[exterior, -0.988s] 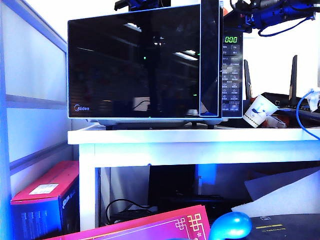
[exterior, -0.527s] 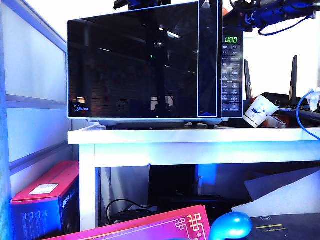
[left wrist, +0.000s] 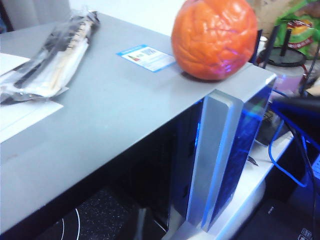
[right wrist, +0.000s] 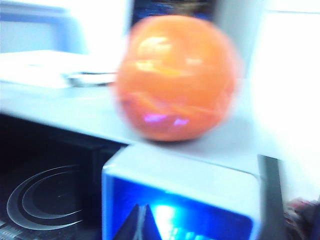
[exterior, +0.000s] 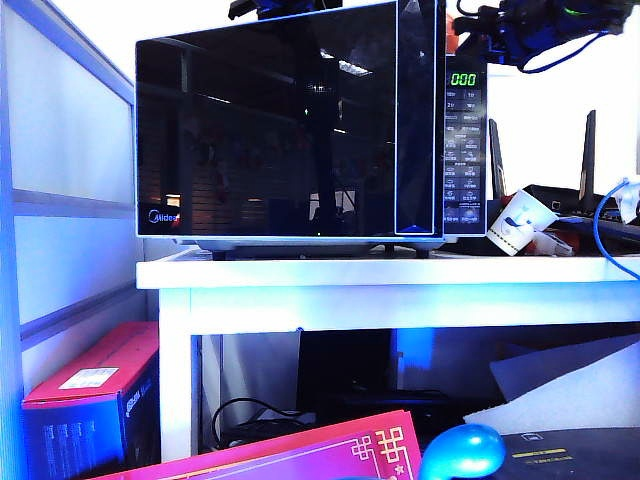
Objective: Open the microwave door, place the orange inside the microwave, then close the microwave door.
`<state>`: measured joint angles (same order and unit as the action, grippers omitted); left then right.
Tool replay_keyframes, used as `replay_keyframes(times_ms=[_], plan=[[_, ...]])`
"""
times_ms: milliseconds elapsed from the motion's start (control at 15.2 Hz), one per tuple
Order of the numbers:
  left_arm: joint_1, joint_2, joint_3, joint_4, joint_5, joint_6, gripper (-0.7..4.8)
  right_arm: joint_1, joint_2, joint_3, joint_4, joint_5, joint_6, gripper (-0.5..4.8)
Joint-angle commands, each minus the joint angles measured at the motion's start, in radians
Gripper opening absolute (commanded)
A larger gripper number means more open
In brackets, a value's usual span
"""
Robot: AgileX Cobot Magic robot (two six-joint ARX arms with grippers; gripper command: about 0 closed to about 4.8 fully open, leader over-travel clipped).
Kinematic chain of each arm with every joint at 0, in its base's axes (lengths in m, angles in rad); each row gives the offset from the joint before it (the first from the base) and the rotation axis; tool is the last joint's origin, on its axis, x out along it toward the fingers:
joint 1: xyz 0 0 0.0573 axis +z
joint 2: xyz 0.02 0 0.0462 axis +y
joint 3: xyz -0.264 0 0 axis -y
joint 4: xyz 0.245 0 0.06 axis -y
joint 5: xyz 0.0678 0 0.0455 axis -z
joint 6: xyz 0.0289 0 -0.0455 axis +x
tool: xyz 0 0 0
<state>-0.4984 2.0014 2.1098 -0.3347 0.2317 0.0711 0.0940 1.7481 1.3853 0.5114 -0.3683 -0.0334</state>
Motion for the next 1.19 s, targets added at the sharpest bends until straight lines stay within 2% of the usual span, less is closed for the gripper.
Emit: replay_keyframes(times_ms=[66, 132, 263, 659, 1054, 1186], plan=[[-0.005, 0.021, -0.018, -0.123, 0.066, -0.019, -0.05, 0.045, -0.002, 0.003, 0.025, 0.159, 0.003, 0.0], [-0.005, 0.021, -0.018, -0.122, 0.074, -0.019, -0.05, 0.056, -0.001, 0.003, 0.028, 0.203, 0.003, 0.0], [-0.005, 0.021, -0.018, -0.122, 0.087, -0.019, -0.05, 0.077, 0.006, 0.004, 0.047, 0.205, 0.003, 0.0], [-0.005, 0.01, -0.017, -0.064, 0.083, -0.02, -0.05, 0.082, 0.009, 0.004, 0.046, -0.051, 0.003, 0.0], [-0.005, -0.021, -0.016, -0.023, 0.035, -0.023, -0.05, 0.085, 0.004, 0.004, 0.047, -0.249, 0.017, 0.0], [-0.005, -0.023, -0.016, -0.026, 0.035, -0.023, -0.05, 0.092, 0.004, 0.004, 0.047, -0.276, 0.024, 0.0]])
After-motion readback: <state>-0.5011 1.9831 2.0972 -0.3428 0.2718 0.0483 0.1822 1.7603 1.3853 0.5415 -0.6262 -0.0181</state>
